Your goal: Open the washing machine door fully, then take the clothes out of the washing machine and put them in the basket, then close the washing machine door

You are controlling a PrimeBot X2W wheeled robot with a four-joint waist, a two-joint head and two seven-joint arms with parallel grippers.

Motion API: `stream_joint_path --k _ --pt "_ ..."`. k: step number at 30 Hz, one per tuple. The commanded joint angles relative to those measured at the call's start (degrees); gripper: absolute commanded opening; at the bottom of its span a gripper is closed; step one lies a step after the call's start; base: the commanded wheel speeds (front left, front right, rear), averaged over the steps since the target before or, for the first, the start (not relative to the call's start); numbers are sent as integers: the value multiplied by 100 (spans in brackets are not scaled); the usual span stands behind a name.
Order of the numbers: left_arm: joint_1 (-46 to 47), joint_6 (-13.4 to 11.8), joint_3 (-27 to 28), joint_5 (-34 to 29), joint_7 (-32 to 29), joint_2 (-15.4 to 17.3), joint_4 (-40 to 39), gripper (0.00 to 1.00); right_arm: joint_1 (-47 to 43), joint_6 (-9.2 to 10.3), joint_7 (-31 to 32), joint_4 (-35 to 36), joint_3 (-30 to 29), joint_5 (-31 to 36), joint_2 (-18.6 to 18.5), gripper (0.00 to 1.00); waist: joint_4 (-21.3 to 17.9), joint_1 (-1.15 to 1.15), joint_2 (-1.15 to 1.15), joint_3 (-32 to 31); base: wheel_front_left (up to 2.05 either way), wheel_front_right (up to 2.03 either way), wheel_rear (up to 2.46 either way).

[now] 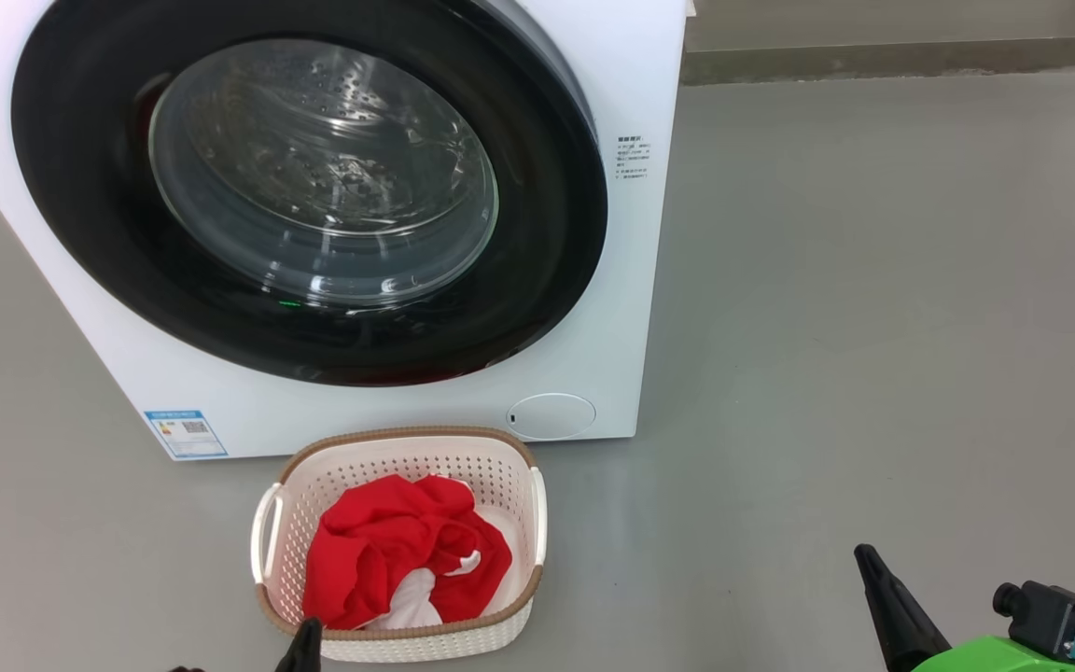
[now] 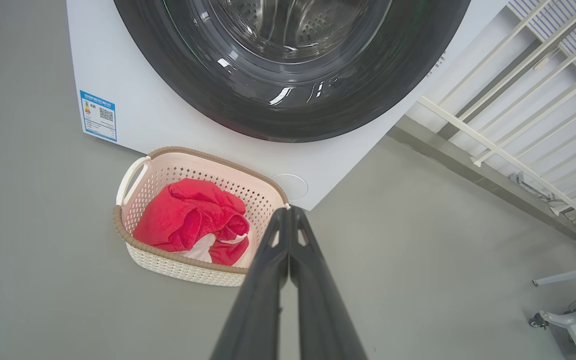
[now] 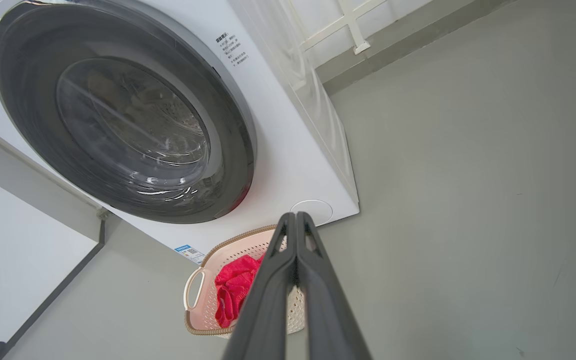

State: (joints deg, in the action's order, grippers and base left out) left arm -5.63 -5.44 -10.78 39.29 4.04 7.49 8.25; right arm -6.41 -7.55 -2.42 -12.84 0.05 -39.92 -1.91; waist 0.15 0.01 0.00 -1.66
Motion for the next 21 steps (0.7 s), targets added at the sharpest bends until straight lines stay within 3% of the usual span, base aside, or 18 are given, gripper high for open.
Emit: stream_joint_path --k 1,21 --pt "257 73 155 172 -21 23 -97 0 268 2 13 125 -19 -207 -93 0 0 -1 0 3 0 0 0" --pt "468 361 472 1424 -221 -52 55 0 497 3 177 71 -117 -1436 -132 0 -4 -1 0 46 0 0 0"
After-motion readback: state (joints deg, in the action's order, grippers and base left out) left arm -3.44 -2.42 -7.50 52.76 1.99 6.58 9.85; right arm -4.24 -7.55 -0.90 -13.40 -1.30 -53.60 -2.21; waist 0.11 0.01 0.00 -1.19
